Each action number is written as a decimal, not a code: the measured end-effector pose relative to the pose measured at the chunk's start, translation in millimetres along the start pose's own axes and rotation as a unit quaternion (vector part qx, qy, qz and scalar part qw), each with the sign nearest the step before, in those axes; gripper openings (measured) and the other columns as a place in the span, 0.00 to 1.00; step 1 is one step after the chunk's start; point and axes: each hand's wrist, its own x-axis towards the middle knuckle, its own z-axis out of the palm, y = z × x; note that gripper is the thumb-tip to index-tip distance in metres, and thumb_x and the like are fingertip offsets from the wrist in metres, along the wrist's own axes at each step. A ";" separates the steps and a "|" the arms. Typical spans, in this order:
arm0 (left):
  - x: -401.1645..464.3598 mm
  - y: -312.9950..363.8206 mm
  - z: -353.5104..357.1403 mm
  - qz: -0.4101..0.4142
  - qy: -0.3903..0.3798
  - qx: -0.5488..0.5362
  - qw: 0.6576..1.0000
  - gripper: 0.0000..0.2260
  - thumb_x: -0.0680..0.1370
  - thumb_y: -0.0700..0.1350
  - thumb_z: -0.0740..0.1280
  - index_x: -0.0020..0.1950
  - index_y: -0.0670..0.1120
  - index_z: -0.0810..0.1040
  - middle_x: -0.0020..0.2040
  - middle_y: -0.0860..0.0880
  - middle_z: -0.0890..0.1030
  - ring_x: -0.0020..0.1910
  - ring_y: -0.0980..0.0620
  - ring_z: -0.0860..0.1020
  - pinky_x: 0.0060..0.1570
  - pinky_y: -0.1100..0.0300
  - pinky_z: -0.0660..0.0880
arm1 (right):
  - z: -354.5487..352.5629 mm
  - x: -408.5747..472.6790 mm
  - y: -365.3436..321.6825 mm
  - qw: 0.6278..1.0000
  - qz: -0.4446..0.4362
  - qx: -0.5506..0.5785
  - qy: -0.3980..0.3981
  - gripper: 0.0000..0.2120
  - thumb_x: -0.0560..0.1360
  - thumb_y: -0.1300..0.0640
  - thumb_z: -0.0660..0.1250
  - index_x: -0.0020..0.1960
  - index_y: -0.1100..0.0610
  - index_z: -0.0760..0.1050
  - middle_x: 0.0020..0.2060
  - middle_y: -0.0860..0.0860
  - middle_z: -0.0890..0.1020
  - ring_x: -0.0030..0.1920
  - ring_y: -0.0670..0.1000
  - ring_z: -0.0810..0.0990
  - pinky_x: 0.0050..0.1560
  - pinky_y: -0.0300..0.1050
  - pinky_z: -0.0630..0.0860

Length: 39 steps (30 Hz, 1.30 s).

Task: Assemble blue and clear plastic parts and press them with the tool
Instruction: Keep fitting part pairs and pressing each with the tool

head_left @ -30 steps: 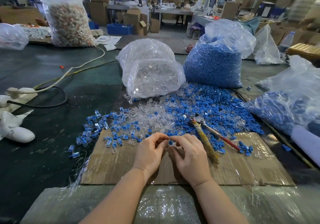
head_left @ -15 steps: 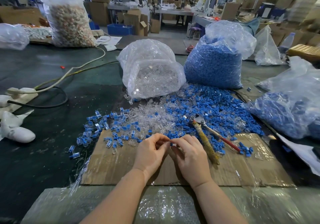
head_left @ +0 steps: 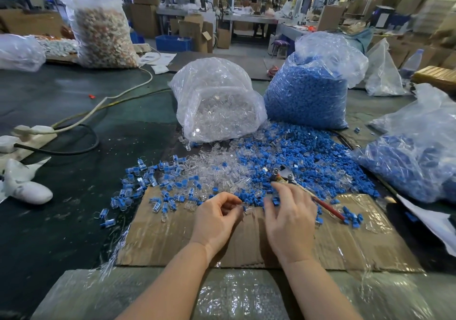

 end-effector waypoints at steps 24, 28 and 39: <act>7.4 8.4 -7.3 -0.089 0.007 -0.111 0.990 0.04 0.74 0.36 0.68 0.45 0.45 0.78 0.38 0.49 0.80 0.30 0.65 0.77 0.32 0.73 0.73 | -21.3 42.9 22.2 0.916 0.167 -0.241 -0.272 0.20 0.77 0.44 0.58 0.61 0.58 0.63 0.64 0.59 0.67 0.61 0.61 0.67 0.59 0.55 0.67; 13.8 14.1 -10.8 -0.164 -0.001 -0.201 0.966 0.04 0.75 0.35 0.67 0.47 0.42 0.78 0.36 0.45 0.79 0.30 0.54 0.76 0.32 0.61 0.75 | -29.0 50.8 11.2 0.941 0.131 -0.155 -0.271 0.16 0.78 0.47 0.57 0.57 0.59 0.64 0.57 0.58 0.69 0.55 0.59 0.70 0.55 0.52 0.69; 44.3 28.2 -20.9 -0.195 0.047 -0.245 0.949 0.03 0.75 0.34 0.67 0.47 0.40 0.78 0.34 0.47 0.80 0.28 0.57 0.76 0.26 0.67 0.73 | -51.0 56.9 -18.8 0.746 0.323 0.326 -0.482 0.03 0.74 0.64 0.58 0.43 0.60 0.66 0.31 0.52 0.68 0.31 0.49 0.69 0.36 0.46 0.72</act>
